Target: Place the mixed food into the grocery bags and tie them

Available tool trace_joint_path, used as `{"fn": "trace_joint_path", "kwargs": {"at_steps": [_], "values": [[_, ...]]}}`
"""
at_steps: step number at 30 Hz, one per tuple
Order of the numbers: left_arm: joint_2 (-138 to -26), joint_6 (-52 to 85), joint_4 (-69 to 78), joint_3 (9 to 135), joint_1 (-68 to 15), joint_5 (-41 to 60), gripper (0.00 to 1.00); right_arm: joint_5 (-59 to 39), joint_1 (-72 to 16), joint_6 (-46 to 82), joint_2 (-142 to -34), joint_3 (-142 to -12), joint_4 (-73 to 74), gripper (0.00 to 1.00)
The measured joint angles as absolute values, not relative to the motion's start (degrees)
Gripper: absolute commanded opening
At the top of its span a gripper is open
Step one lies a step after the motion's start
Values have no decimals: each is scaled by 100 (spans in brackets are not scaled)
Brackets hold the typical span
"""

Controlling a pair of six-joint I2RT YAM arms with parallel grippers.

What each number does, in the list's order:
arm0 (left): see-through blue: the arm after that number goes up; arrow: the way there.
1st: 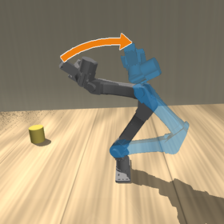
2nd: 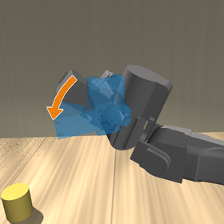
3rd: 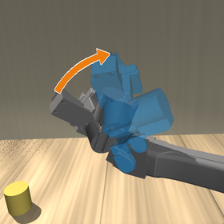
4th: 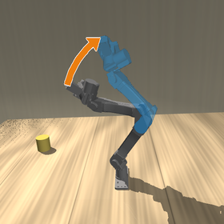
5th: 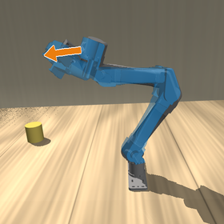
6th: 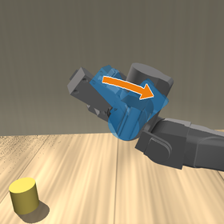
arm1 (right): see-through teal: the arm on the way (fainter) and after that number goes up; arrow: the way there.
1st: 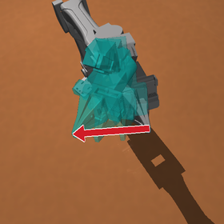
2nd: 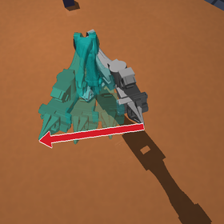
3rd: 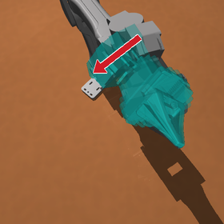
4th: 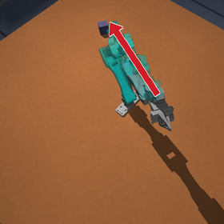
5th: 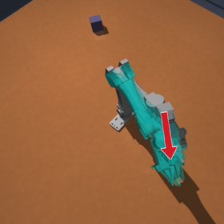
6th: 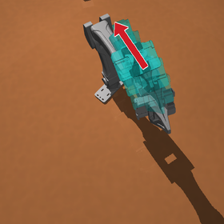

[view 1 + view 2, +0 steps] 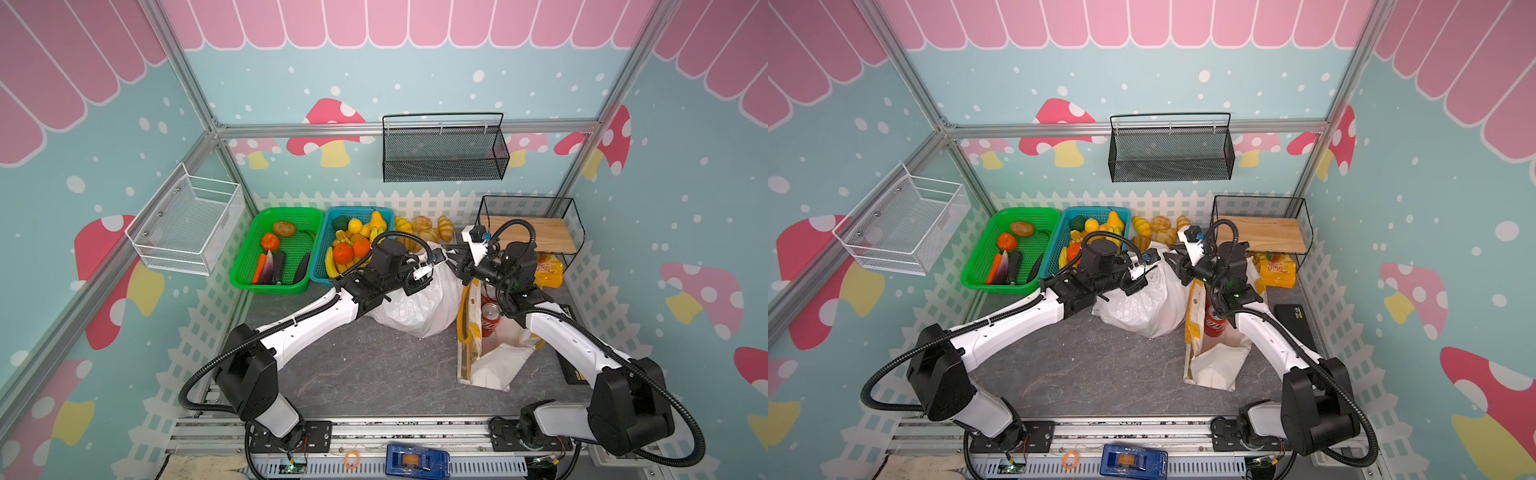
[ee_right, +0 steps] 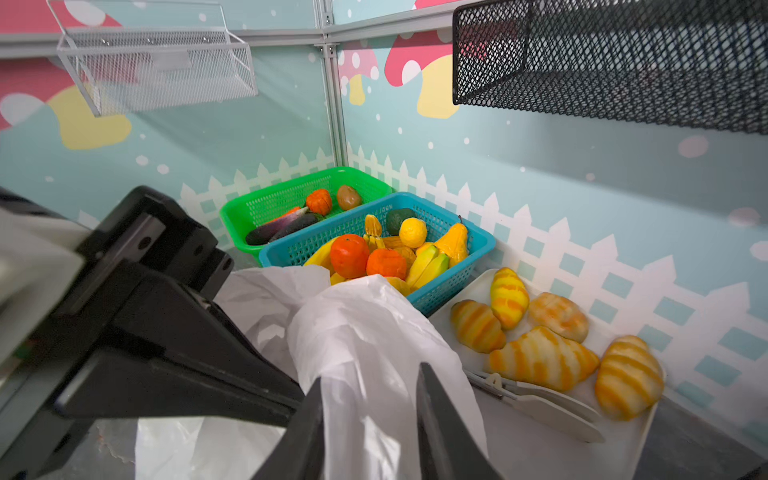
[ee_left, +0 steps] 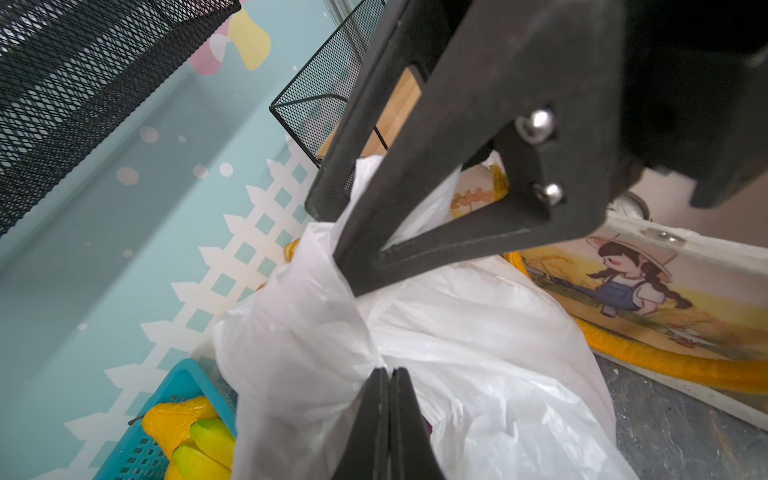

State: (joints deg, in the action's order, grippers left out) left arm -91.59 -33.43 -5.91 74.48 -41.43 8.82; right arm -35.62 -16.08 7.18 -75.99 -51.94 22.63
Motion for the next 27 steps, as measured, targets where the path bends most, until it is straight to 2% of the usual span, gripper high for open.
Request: {"fn": "trace_joint_path", "kwargs": {"at_steps": [8, 15, 20, 24, 27], "values": [[-9161, -3409, -591, 7448, -4136, 926, 0, -3758, -1605, 421, -7526, -5369, 2008, 67], [-9161, -3481, -600, 7448, -4136, 987, 0, -3970, -1605, 360, -7878, -5734, 1994, 65], [-9161, -3511, -622, 7448, -4136, 989, 0, -4147, -1608, 322, -8119, -5765, 1966, 55], [-9164, -3542, -663, 7448, -4136, 987, 1, -4309, -1608, 309, -8213, -5765, 1975, 31], [-9164, -3583, -744, 7448, -4136, 987, 14, -4412, -1608, 309, -8250, -5765, 1992, 10]]}}
